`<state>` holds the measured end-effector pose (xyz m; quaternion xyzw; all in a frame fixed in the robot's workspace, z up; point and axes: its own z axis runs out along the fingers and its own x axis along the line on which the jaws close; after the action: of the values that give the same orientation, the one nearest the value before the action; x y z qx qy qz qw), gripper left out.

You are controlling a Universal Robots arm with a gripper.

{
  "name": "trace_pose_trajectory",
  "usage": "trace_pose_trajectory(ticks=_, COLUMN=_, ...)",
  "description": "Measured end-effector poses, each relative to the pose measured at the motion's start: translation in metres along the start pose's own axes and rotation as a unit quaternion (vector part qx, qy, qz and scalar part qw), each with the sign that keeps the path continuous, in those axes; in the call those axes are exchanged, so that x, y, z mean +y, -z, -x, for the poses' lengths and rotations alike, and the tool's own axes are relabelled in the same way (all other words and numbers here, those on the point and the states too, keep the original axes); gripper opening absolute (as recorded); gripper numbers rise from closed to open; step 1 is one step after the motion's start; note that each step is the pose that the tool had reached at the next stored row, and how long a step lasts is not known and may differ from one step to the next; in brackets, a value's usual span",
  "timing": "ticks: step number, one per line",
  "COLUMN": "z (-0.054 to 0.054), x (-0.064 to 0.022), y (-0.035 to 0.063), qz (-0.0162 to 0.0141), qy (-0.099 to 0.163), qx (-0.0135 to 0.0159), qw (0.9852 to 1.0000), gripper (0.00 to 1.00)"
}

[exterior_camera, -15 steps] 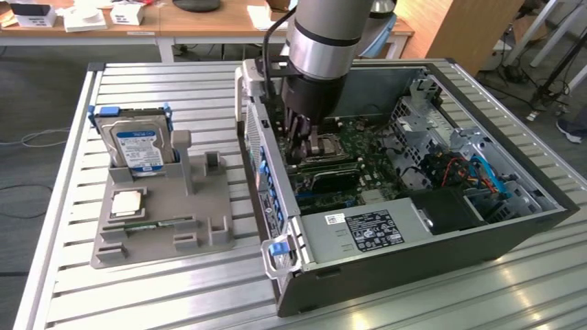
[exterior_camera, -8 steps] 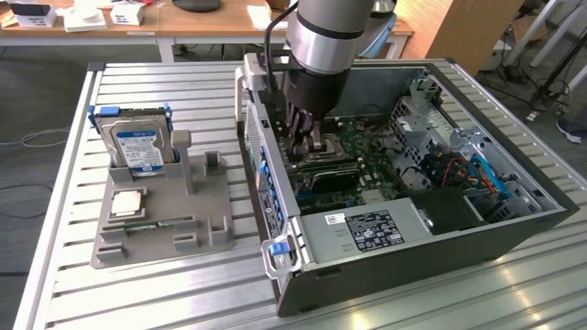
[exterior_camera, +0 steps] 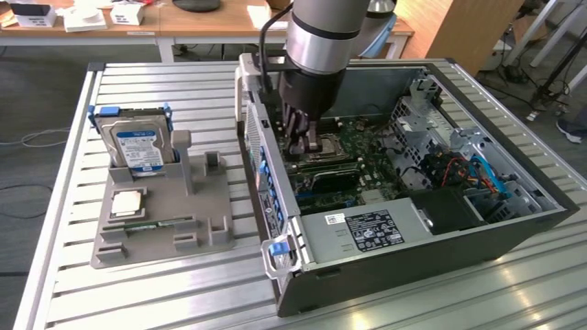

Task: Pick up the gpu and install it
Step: 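Press down on the gpu until it lock into place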

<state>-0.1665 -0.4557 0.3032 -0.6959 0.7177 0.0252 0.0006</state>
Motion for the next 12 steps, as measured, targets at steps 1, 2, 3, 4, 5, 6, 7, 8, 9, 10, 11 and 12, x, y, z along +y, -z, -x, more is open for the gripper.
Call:
trace_pose_trajectory(ticks=1, z=0.0, x=0.0015, y=-0.0002, qz=0.0, qy=0.0, qx=-0.0001, qw=1.0, gripper=0.11)
trace_pose_trajectory(ticks=2, z=-0.0001, x=0.0029, y=-0.0003, qz=0.0, qy=0.0, qx=-0.0001, qw=1.0, gripper=0.11)
trace_pose_trajectory(ticks=3, z=-0.0001, x=0.0034, y=-0.0003, qz=0.0, qy=0.0, qx=-0.0001, qw=1.0, gripper=0.11)
trace_pose_trajectory(ticks=4, z=-0.0001, x=0.0034, y=-0.0003, qz=0.0, qy=0.0, qx=-0.0001, qw=1.0, gripper=0.11)
trace_pose_trajectory(ticks=5, z=-0.0001, x=0.0034, y=-0.0003, qz=0.0, qy=0.0, qx=-0.0001, qw=1.0, gripper=0.11)
trace_pose_trajectory(ticks=6, z=-0.0001, x=0.0035, y=-0.0003, qz=0.0, qy=0.0, qx=-0.0001, qw=1.0, gripper=0.11)
trace_pose_trajectory(ticks=7, z=-0.0001, x=0.0035, y=-0.0003, qz=0.0, qy=0.0, qx=-0.0001, qw=1.0, gripper=0.11)
trace_pose_trajectory(ticks=8, z=-0.0001, x=0.0035, y=-0.0003, qz=0.0, qy=0.0, qx=-0.0001, qw=1.0, gripper=0.11)
trace_pose_trajectory(ticks=9, z=-0.0002, x=0.0035, y=-0.0003, qz=0.0, qy=0.0, qx=-0.0001, qw=1.0, gripper=0.11)
trace_pose_trajectory(ticks=10, z=-0.0002, x=0.0036, y=-0.0003, qz=0.0, qy=0.0, qx=-0.0001, qw=1.0, gripper=0.11)
trace_pose_trajectory(ticks=11, z=-0.0004, x=0.0037, y=-0.0003, qz=0.0, qy=0.0, qx=0.0, qw=1.0, gripper=0.11)
trace_pose_trajectory(ticks=12, z=-0.0006, x=0.0039, y=-0.0003, qz=0.0, qy=0.0, qx=-0.0001, qw=1.0, gripper=0.11)
